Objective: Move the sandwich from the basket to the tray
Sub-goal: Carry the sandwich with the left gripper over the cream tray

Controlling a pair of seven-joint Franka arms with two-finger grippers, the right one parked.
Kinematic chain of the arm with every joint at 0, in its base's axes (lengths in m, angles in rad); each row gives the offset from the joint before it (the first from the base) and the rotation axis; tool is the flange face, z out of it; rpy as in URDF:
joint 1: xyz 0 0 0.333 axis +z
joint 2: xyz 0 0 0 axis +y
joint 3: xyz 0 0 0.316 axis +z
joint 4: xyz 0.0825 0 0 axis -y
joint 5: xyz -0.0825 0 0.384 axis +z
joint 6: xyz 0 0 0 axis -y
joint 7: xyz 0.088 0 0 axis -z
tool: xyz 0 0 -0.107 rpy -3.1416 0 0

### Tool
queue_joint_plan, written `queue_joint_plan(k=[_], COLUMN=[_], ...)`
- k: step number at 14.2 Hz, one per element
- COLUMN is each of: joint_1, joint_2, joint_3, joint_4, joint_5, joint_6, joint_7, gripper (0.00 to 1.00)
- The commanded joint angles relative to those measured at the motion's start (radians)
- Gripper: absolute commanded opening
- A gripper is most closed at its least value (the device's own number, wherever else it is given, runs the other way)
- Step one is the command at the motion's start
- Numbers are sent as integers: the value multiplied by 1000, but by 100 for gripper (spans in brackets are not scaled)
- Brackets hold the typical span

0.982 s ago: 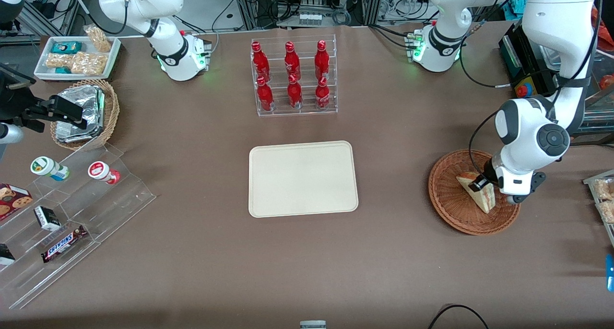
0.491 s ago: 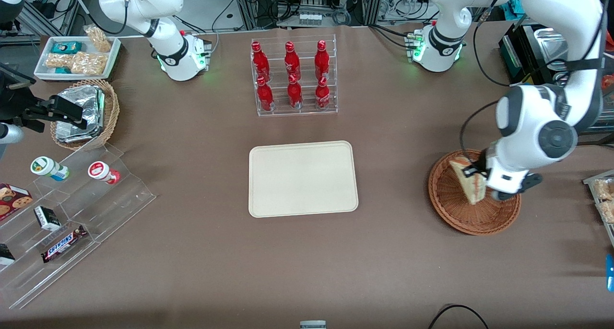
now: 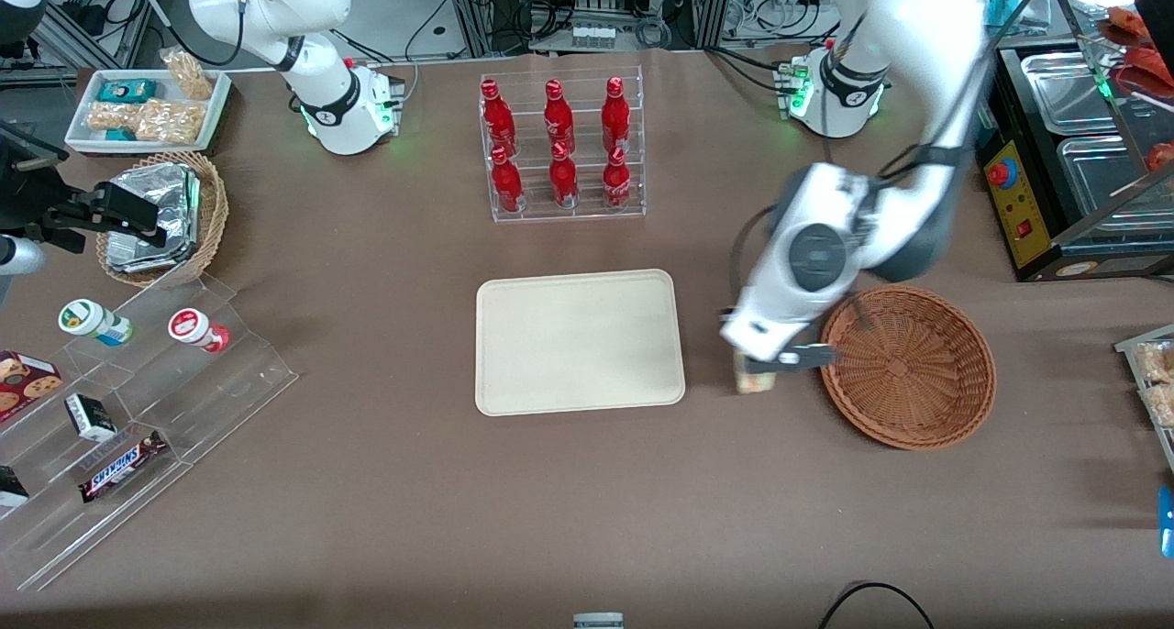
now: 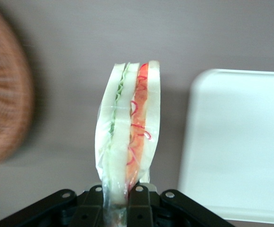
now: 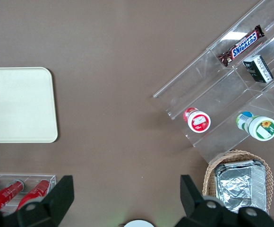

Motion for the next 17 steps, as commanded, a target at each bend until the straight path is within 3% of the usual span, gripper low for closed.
queue_joint_plan(k=[1, 6, 13, 14, 15, 16, 17], joint_1=[-122, -292, -377, -377, -375, -375, -372], joint_2=[129, 256, 328, 327, 322, 315, 298], joint_3=[18, 18, 18, 18, 18, 19, 22], joint_4=[160, 269, 277, 278, 278, 278, 278], joint_5=[-30, -24, -21, -26, -27, -24, -23], joint_6=[24, 122, 210, 211, 210, 210, 204], joint_7=[-140, -331, -375, -375, -381, -394, -397], gripper=[1, 1, 5, 16, 79, 100, 100])
